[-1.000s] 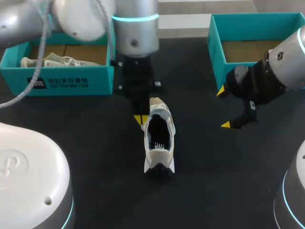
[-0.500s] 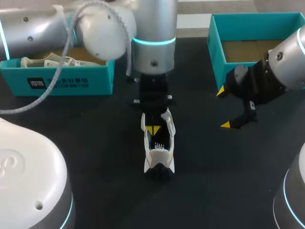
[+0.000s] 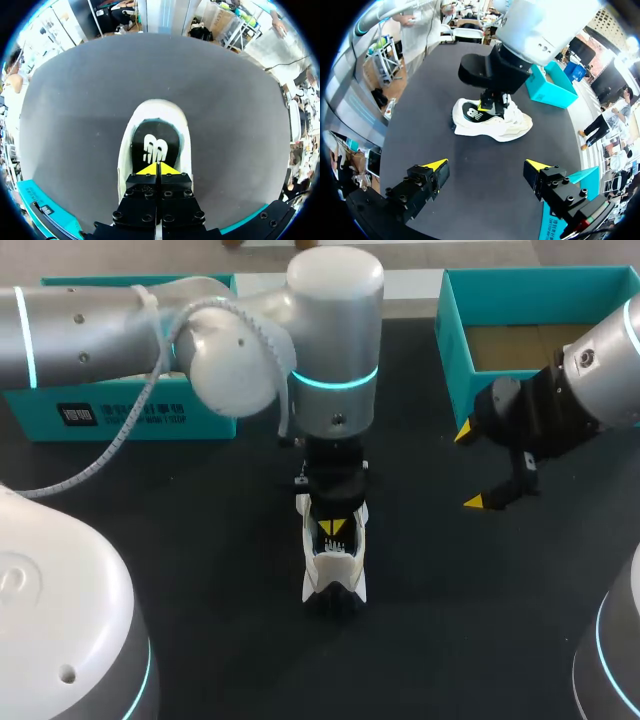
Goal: Take the shoe out of the shoebox, open the shoe tongue, remove and reinsert the insole, then place the shoe into the shoebox
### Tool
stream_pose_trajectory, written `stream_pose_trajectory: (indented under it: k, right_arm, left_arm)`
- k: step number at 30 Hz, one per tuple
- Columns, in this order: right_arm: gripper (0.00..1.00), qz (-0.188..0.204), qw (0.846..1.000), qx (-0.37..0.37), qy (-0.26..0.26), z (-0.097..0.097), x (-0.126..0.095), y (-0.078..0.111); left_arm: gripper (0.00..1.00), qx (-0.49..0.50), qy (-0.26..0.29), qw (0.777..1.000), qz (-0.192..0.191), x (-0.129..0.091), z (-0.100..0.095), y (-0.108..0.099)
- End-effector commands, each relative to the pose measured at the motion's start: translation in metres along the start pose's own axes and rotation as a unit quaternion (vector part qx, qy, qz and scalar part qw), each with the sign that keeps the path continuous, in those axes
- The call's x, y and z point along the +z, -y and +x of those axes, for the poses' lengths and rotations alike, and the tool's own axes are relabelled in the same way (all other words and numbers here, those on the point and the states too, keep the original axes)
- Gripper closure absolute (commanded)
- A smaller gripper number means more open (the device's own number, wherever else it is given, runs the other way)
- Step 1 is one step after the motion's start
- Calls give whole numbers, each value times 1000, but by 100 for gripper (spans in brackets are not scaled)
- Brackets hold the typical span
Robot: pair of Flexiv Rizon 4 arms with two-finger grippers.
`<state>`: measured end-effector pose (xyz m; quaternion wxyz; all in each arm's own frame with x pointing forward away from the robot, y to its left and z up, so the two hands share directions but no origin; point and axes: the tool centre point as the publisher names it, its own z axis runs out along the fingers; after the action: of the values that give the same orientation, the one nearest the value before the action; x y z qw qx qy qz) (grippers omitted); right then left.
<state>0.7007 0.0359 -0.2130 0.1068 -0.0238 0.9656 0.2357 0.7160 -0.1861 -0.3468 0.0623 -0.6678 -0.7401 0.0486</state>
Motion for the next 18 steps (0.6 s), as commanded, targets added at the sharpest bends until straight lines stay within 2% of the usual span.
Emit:
stream_pose_trajectory:
  k: [1, 12, 18]
  right_arm:
    - [0, 1, 1000, 0, 1, 1, 1, 0]
    - [0, 1, 1000, 0, 1, 1, 1, 0]
    - [0, 1, 1000, 0, 1, 1, 1, 0]
  left_arm:
    - [100, 6, 12, 1000, -13, 17, -6, 0]
    - [100, 13, 0, 999, -31, 52, -10, -2]
    - [100, 14, 27, 999, -30, 28, -5, 1]
